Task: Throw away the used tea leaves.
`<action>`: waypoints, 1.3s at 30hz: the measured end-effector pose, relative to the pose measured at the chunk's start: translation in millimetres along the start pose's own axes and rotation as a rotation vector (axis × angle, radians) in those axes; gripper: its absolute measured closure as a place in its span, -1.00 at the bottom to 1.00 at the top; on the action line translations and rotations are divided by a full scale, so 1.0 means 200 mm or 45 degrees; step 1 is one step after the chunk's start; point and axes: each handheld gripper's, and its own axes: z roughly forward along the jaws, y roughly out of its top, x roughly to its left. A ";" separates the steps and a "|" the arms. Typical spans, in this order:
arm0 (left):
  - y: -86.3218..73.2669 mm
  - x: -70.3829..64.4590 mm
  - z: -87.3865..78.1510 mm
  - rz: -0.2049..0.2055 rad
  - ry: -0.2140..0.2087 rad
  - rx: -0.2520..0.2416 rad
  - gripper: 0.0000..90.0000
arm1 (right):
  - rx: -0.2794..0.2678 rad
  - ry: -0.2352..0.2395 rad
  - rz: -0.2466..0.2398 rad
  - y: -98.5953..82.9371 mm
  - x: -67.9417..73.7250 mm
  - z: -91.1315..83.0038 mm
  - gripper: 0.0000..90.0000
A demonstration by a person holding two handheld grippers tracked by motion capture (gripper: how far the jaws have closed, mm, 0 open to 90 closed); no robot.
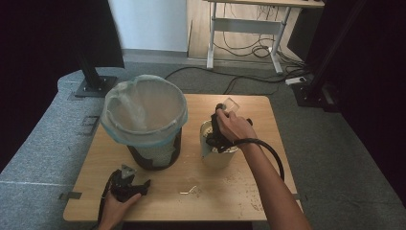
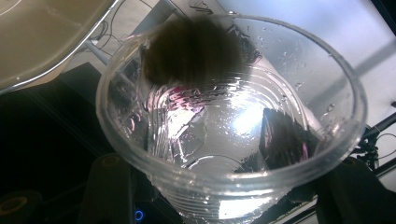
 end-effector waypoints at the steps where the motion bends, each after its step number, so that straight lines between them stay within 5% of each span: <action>1: 0.00 0.00 0.00 0.001 0.001 0.000 -0.73 | 0.002 0.009 0.008 0.00 0.01 0.00 -0.05; 5: 0.00 0.00 0.00 0.000 0.001 0.000 -0.73 | 0.008 0.021 -0.001 -0.01 0.02 0.01 -0.06; 8: 0.00 0.00 0.00 0.000 0.001 0.000 -0.73 | 0.006 0.055 0.096 -0.03 0.04 0.01 -0.06; 10: 0.00 0.00 0.00 0.000 0.000 0.000 -0.73 | -0.014 0.104 0.312 -0.05 0.03 0.00 -0.07; 11: 0.00 0.00 0.00 0.000 0.000 0.002 -0.73 | -0.044 0.159 0.555 -0.09 0.01 0.00 -0.07; 12: 0.00 0.00 0.00 -0.001 0.000 0.000 -0.73 | -0.044 0.159 0.555 -0.09 0.01 0.00 -0.07; 13: 0.00 0.00 0.00 -0.001 0.000 -0.001 -0.73 | -0.062 0.180 0.652 -0.11 -0.01 -0.01 -0.07; 14: 0.00 0.00 0.00 -0.001 0.000 -0.001 -0.72 | -0.087 0.222 0.837 -0.14 -0.02 -0.01 -0.07; 15: 0.00 0.00 0.00 -0.001 0.000 -0.001 -0.72 | -0.145 0.315 1.139 -0.19 -0.04 -0.02 -0.07; 16: 0.00 0.00 0.00 -0.001 0.000 -0.001 -0.72 | -0.145 0.315 1.139 -0.19 -0.04 -0.02 -0.07; 17: 0.00 0.00 0.00 -0.001 0.000 -0.001 -0.72 | -0.181 0.346 1.245 -0.22 -0.05 -0.02 -0.07; 19: 0.00 0.00 0.00 -0.002 0.001 -0.002 -0.72 | -0.266 0.437 1.600 -0.27 -0.03 -0.02 -0.08; 20: 0.00 0.00 0.00 -0.002 0.001 -0.002 -0.72 | -0.266 0.437 1.600 -0.27 -0.03 -0.02 -0.08; 21: 0.00 0.00 0.00 -0.002 0.001 -0.003 -0.72 | -0.295 0.456 1.701 -0.28 -0.03 -0.02 -0.08; 22: 0.00 0.00 0.00 -0.003 0.001 -0.003 -0.72 | -0.337 0.498 1.856 -0.31 -0.01 -0.01 -0.08; 23: 0.00 0.00 0.00 -0.003 0.001 -0.004 -0.72 | -0.355 0.517 1.946 -0.33 0.00 -0.01 -0.08; 25: 0.00 0.00 0.00 -0.003 0.001 -0.005 -0.72 | -0.480 0.594 2.259 -0.38 0.04 -0.01 -0.08; 26: 0.00 0.00 0.00 -0.003 0.001 -0.005 -0.72 | -0.480 0.594 2.259 -0.38 0.04 -0.01 -0.08; 29: 0.00 0.00 0.00 -0.003 0.001 -0.005 -0.72 | -0.577 0.681 2.439 -0.41 0.08 -0.01 -0.08; 30: 0.00 0.00 0.00 -0.003 0.001 -0.005 -0.71 | -0.577 0.681 2.439 -0.41 0.08 -0.01 -0.08; 33: -0.01 0.01 0.00 -0.003 -0.002 -0.012 -0.69 | -0.645 0.743 2.565 -0.43 0.10 -0.01 -0.09; 39: -0.01 0.01 0.00 0.003 -0.008 -0.011 -0.69 | -0.659 0.745 2.655 -0.45 0.12 0.01 -0.09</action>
